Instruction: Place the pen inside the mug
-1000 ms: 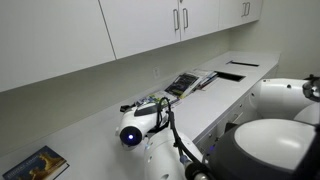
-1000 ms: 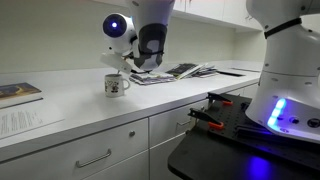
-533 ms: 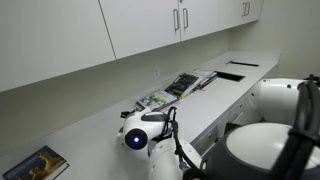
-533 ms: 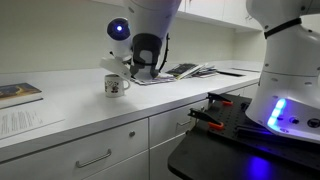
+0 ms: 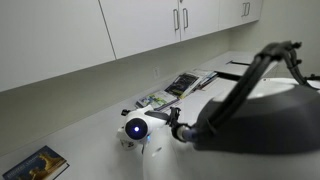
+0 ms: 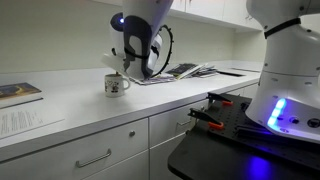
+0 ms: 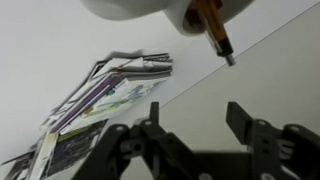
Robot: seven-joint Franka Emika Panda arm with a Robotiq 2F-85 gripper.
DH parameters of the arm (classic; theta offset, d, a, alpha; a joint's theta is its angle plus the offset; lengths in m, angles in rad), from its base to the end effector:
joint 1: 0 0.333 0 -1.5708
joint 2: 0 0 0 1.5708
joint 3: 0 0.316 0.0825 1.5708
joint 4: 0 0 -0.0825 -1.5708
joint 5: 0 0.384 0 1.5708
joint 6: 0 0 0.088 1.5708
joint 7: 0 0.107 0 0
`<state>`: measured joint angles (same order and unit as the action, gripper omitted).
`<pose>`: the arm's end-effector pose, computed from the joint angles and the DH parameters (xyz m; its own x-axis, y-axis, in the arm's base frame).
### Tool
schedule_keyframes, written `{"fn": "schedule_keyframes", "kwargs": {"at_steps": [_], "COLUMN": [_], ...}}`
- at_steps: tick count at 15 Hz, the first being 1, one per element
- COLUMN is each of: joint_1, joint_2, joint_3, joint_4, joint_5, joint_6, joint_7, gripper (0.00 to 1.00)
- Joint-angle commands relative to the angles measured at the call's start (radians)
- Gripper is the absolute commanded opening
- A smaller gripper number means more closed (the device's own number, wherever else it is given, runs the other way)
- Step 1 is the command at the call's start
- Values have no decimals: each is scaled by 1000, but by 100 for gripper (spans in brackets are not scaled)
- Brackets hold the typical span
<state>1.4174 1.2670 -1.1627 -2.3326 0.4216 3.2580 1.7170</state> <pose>0.5390 0.0778 0.1936 -0.0945 -0.6492 0.7548 -0.7448 -0.4569 -0.4862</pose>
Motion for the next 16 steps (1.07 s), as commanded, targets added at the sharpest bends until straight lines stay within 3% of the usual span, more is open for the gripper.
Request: {"fn": "schedule_keyframes", "kwargs": {"at_steps": [1,8,16], "joint_1": [-92,-228,-285], "joint_2": [-219,-460,-725], "joint_3": [28,12,-61], "joint_4": [14,61,102], "joint_5": [21,-4,-140], "joint_6": [-34,-238,-614], "joint_7": [-125,-290,-427], "gripper": [100,100,100]}}
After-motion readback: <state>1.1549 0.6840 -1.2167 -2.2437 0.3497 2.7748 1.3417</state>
